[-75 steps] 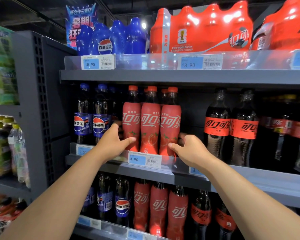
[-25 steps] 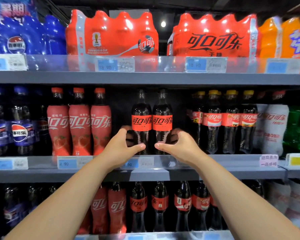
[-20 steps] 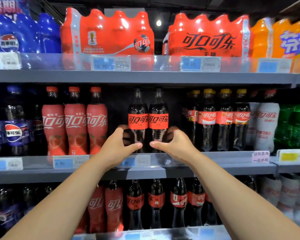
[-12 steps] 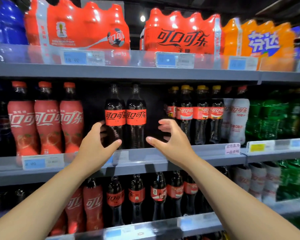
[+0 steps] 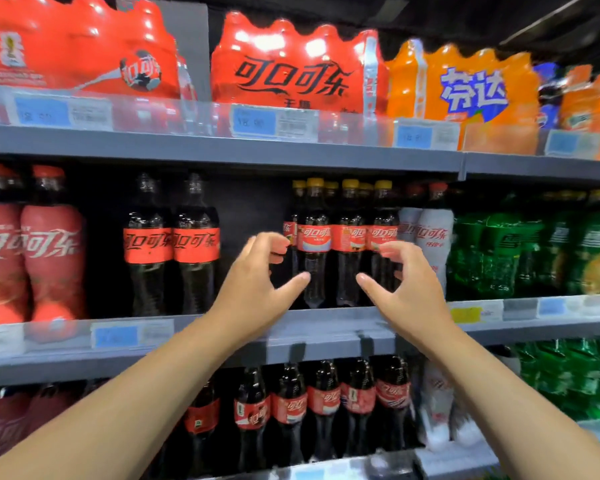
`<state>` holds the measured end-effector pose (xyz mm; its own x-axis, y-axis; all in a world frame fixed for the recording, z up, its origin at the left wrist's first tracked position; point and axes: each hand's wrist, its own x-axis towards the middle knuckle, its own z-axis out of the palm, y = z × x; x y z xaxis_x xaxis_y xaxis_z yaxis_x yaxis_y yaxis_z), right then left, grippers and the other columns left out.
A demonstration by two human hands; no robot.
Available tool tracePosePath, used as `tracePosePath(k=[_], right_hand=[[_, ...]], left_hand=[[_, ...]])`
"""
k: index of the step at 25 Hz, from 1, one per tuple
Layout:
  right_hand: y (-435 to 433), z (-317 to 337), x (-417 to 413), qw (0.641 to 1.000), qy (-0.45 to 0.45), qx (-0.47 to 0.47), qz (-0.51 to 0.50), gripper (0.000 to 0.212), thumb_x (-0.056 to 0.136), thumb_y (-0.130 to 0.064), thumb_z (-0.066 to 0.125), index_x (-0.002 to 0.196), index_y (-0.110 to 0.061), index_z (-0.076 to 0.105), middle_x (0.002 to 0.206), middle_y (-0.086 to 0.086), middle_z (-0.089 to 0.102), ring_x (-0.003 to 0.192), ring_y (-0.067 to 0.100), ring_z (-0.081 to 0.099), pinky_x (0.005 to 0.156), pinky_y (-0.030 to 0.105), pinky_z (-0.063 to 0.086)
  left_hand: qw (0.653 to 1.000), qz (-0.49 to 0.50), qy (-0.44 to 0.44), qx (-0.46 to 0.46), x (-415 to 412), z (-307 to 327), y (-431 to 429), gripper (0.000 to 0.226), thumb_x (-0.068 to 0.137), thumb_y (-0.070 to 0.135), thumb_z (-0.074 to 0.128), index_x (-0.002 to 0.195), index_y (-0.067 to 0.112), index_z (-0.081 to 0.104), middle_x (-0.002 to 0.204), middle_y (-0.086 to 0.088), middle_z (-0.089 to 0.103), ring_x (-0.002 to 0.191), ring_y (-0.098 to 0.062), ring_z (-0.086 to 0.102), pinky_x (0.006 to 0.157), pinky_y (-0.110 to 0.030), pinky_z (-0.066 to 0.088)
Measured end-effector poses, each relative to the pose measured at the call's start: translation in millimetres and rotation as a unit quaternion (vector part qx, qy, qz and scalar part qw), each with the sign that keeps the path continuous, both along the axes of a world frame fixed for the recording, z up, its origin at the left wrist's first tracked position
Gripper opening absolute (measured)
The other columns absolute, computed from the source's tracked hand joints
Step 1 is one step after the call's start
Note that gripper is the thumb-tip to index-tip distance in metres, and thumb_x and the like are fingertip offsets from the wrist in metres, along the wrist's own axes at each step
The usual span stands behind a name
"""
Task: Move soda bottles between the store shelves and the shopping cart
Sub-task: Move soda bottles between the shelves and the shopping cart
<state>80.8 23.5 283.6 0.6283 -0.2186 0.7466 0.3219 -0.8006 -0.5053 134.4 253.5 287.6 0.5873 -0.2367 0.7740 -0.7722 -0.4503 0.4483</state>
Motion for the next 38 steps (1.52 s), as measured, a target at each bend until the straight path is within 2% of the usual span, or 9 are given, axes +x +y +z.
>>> tracePosePath(k=[4, 8, 10, 13, 16, 22, 26, 31, 38], right_hand=[[-44, 2, 16, 0.997, 0.050, 0.034, -0.037, 0.066, 0.090, -0.035, 0.074, 0.142, -0.011, 0.042, 0.138, 0.005, 0.052, 0.126, 0.021, 0.050, 0.097, 0.023, 0.033], [-72, 5, 43, 0.984, 0.161, 0.033, -0.070, 0.054, 0.091, -0.044, 0.071, 0.119, -0.006, 0.044, 0.096, 0.002, 0.056, 0.076, 0.011, 0.050, 0.057, 0.024, 0.036], [-78, 8, 57, 0.978, 0.196, 0.037, -0.064, 0.053, 0.089, -0.049, 0.071, 0.114, -0.007, 0.050, 0.081, 0.001, 0.058, 0.074, 0.018, 0.055, 0.051, 0.024, 0.034], [-83, 11, 73, 0.972, 0.225, 0.063, -0.010, 0.077, 0.085, -0.053, 0.074, 0.142, -0.010, 0.045, 0.097, 0.006, 0.069, 0.099, 0.028, 0.064, 0.068, 0.029, 0.044], [-85, 5, 82, 0.973, 0.212, 0.084, 0.026, 0.070, 0.084, -0.046, 0.079, 0.139, -0.016, 0.048, 0.127, 0.005, 0.065, 0.111, 0.024, 0.060, 0.080, 0.026, 0.038], [-83, -1, 86, 0.976, 0.205, 0.065, 0.032, 0.070, 0.086, -0.041, 0.078, 0.142, -0.015, 0.045, 0.127, 0.008, 0.063, 0.117, 0.030, 0.060, 0.090, 0.032, 0.047], [-81, 4, 86, 0.974, 0.216, 0.050, 0.047, 0.061, 0.079, -0.046, 0.081, 0.128, -0.021, 0.053, 0.111, -0.004, 0.063, 0.100, 0.019, 0.059, 0.082, 0.031, 0.045], [-81, 1, 89, 0.973, 0.201, 0.088, 0.074, 0.067, 0.079, -0.040, 0.084, 0.136, -0.020, 0.055, 0.129, 0.001, 0.065, 0.114, 0.022, 0.063, 0.093, 0.032, 0.050], [-81, -4, 88, 0.978, 0.183, 0.083, 0.056, 0.077, 0.074, -0.046, 0.086, 0.137, -0.020, 0.051, 0.112, -0.008, 0.060, 0.101, 0.017, 0.058, 0.080, 0.027, 0.043]], left_hand=[[0.983, 0.067, 0.168, -0.023, 41, 5, -44, 0.081, 0.069, 0.054, 0.085, 0.131, 0.026, 0.041, 0.127, 0.004, 0.054, 0.115, -0.015, 0.057, 0.092, -0.030, 0.048], [0.970, 0.099, 0.220, -0.030, 69, 0, -60, 0.089, 0.056, 0.060, 0.090, 0.121, 0.030, 0.036, 0.109, 0.012, 0.060, 0.094, -0.006, 0.062, 0.070, -0.023, 0.047], [0.966, 0.105, 0.233, -0.036, 78, 3, -63, 0.084, 0.052, 0.059, 0.092, 0.112, 0.030, 0.041, 0.101, 0.012, 0.062, 0.089, -0.006, 0.063, 0.063, -0.021, 0.046], [0.964, 0.132, 0.228, -0.026, 87, 7, -66, 0.075, 0.051, 0.055, 0.095, 0.100, 0.033, 0.043, 0.095, 0.011, 0.064, 0.083, -0.007, 0.063, 0.060, -0.021, 0.045], [0.964, 0.144, 0.224, -0.008, 90, 5, -64, 0.070, 0.054, 0.052, 0.095, 0.102, 0.031, 0.048, 0.094, 0.010, 0.067, 0.083, -0.008, 0.066, 0.064, -0.023, 0.049], [0.970, 0.154, 0.187, -0.001, 75, 0, -56, 0.065, 0.055, 0.063, 0.088, 0.105, 0.044, 0.049, 0.094, 0.022, 0.063, 0.082, 0.001, 0.061, 0.059, -0.014, 0.041], [0.969, 0.148, 0.196, -0.017, 73, 0, -57, 0.071, 0.057, 0.058, 0.091, 0.110, 0.040, 0.047, 0.099, 0.018, 0.061, 0.086, -0.003, 0.061, 0.061, -0.017, 0.042], [0.965, 0.127, 0.227, -0.022, 75, 2, -57, 0.076, 0.057, 0.056, 0.092, 0.114, 0.038, 0.046, 0.103, 0.016, 0.062, 0.089, -0.005, 0.062, 0.062, -0.019, 0.044], [0.966, 0.133, 0.219, -0.009, 74, 1, -55, 0.084, 0.056, 0.059, 0.091, 0.119, 0.038, 0.041, 0.104, 0.019, 0.058, 0.091, -0.005, 0.059, 0.063, -0.019, 0.043]])
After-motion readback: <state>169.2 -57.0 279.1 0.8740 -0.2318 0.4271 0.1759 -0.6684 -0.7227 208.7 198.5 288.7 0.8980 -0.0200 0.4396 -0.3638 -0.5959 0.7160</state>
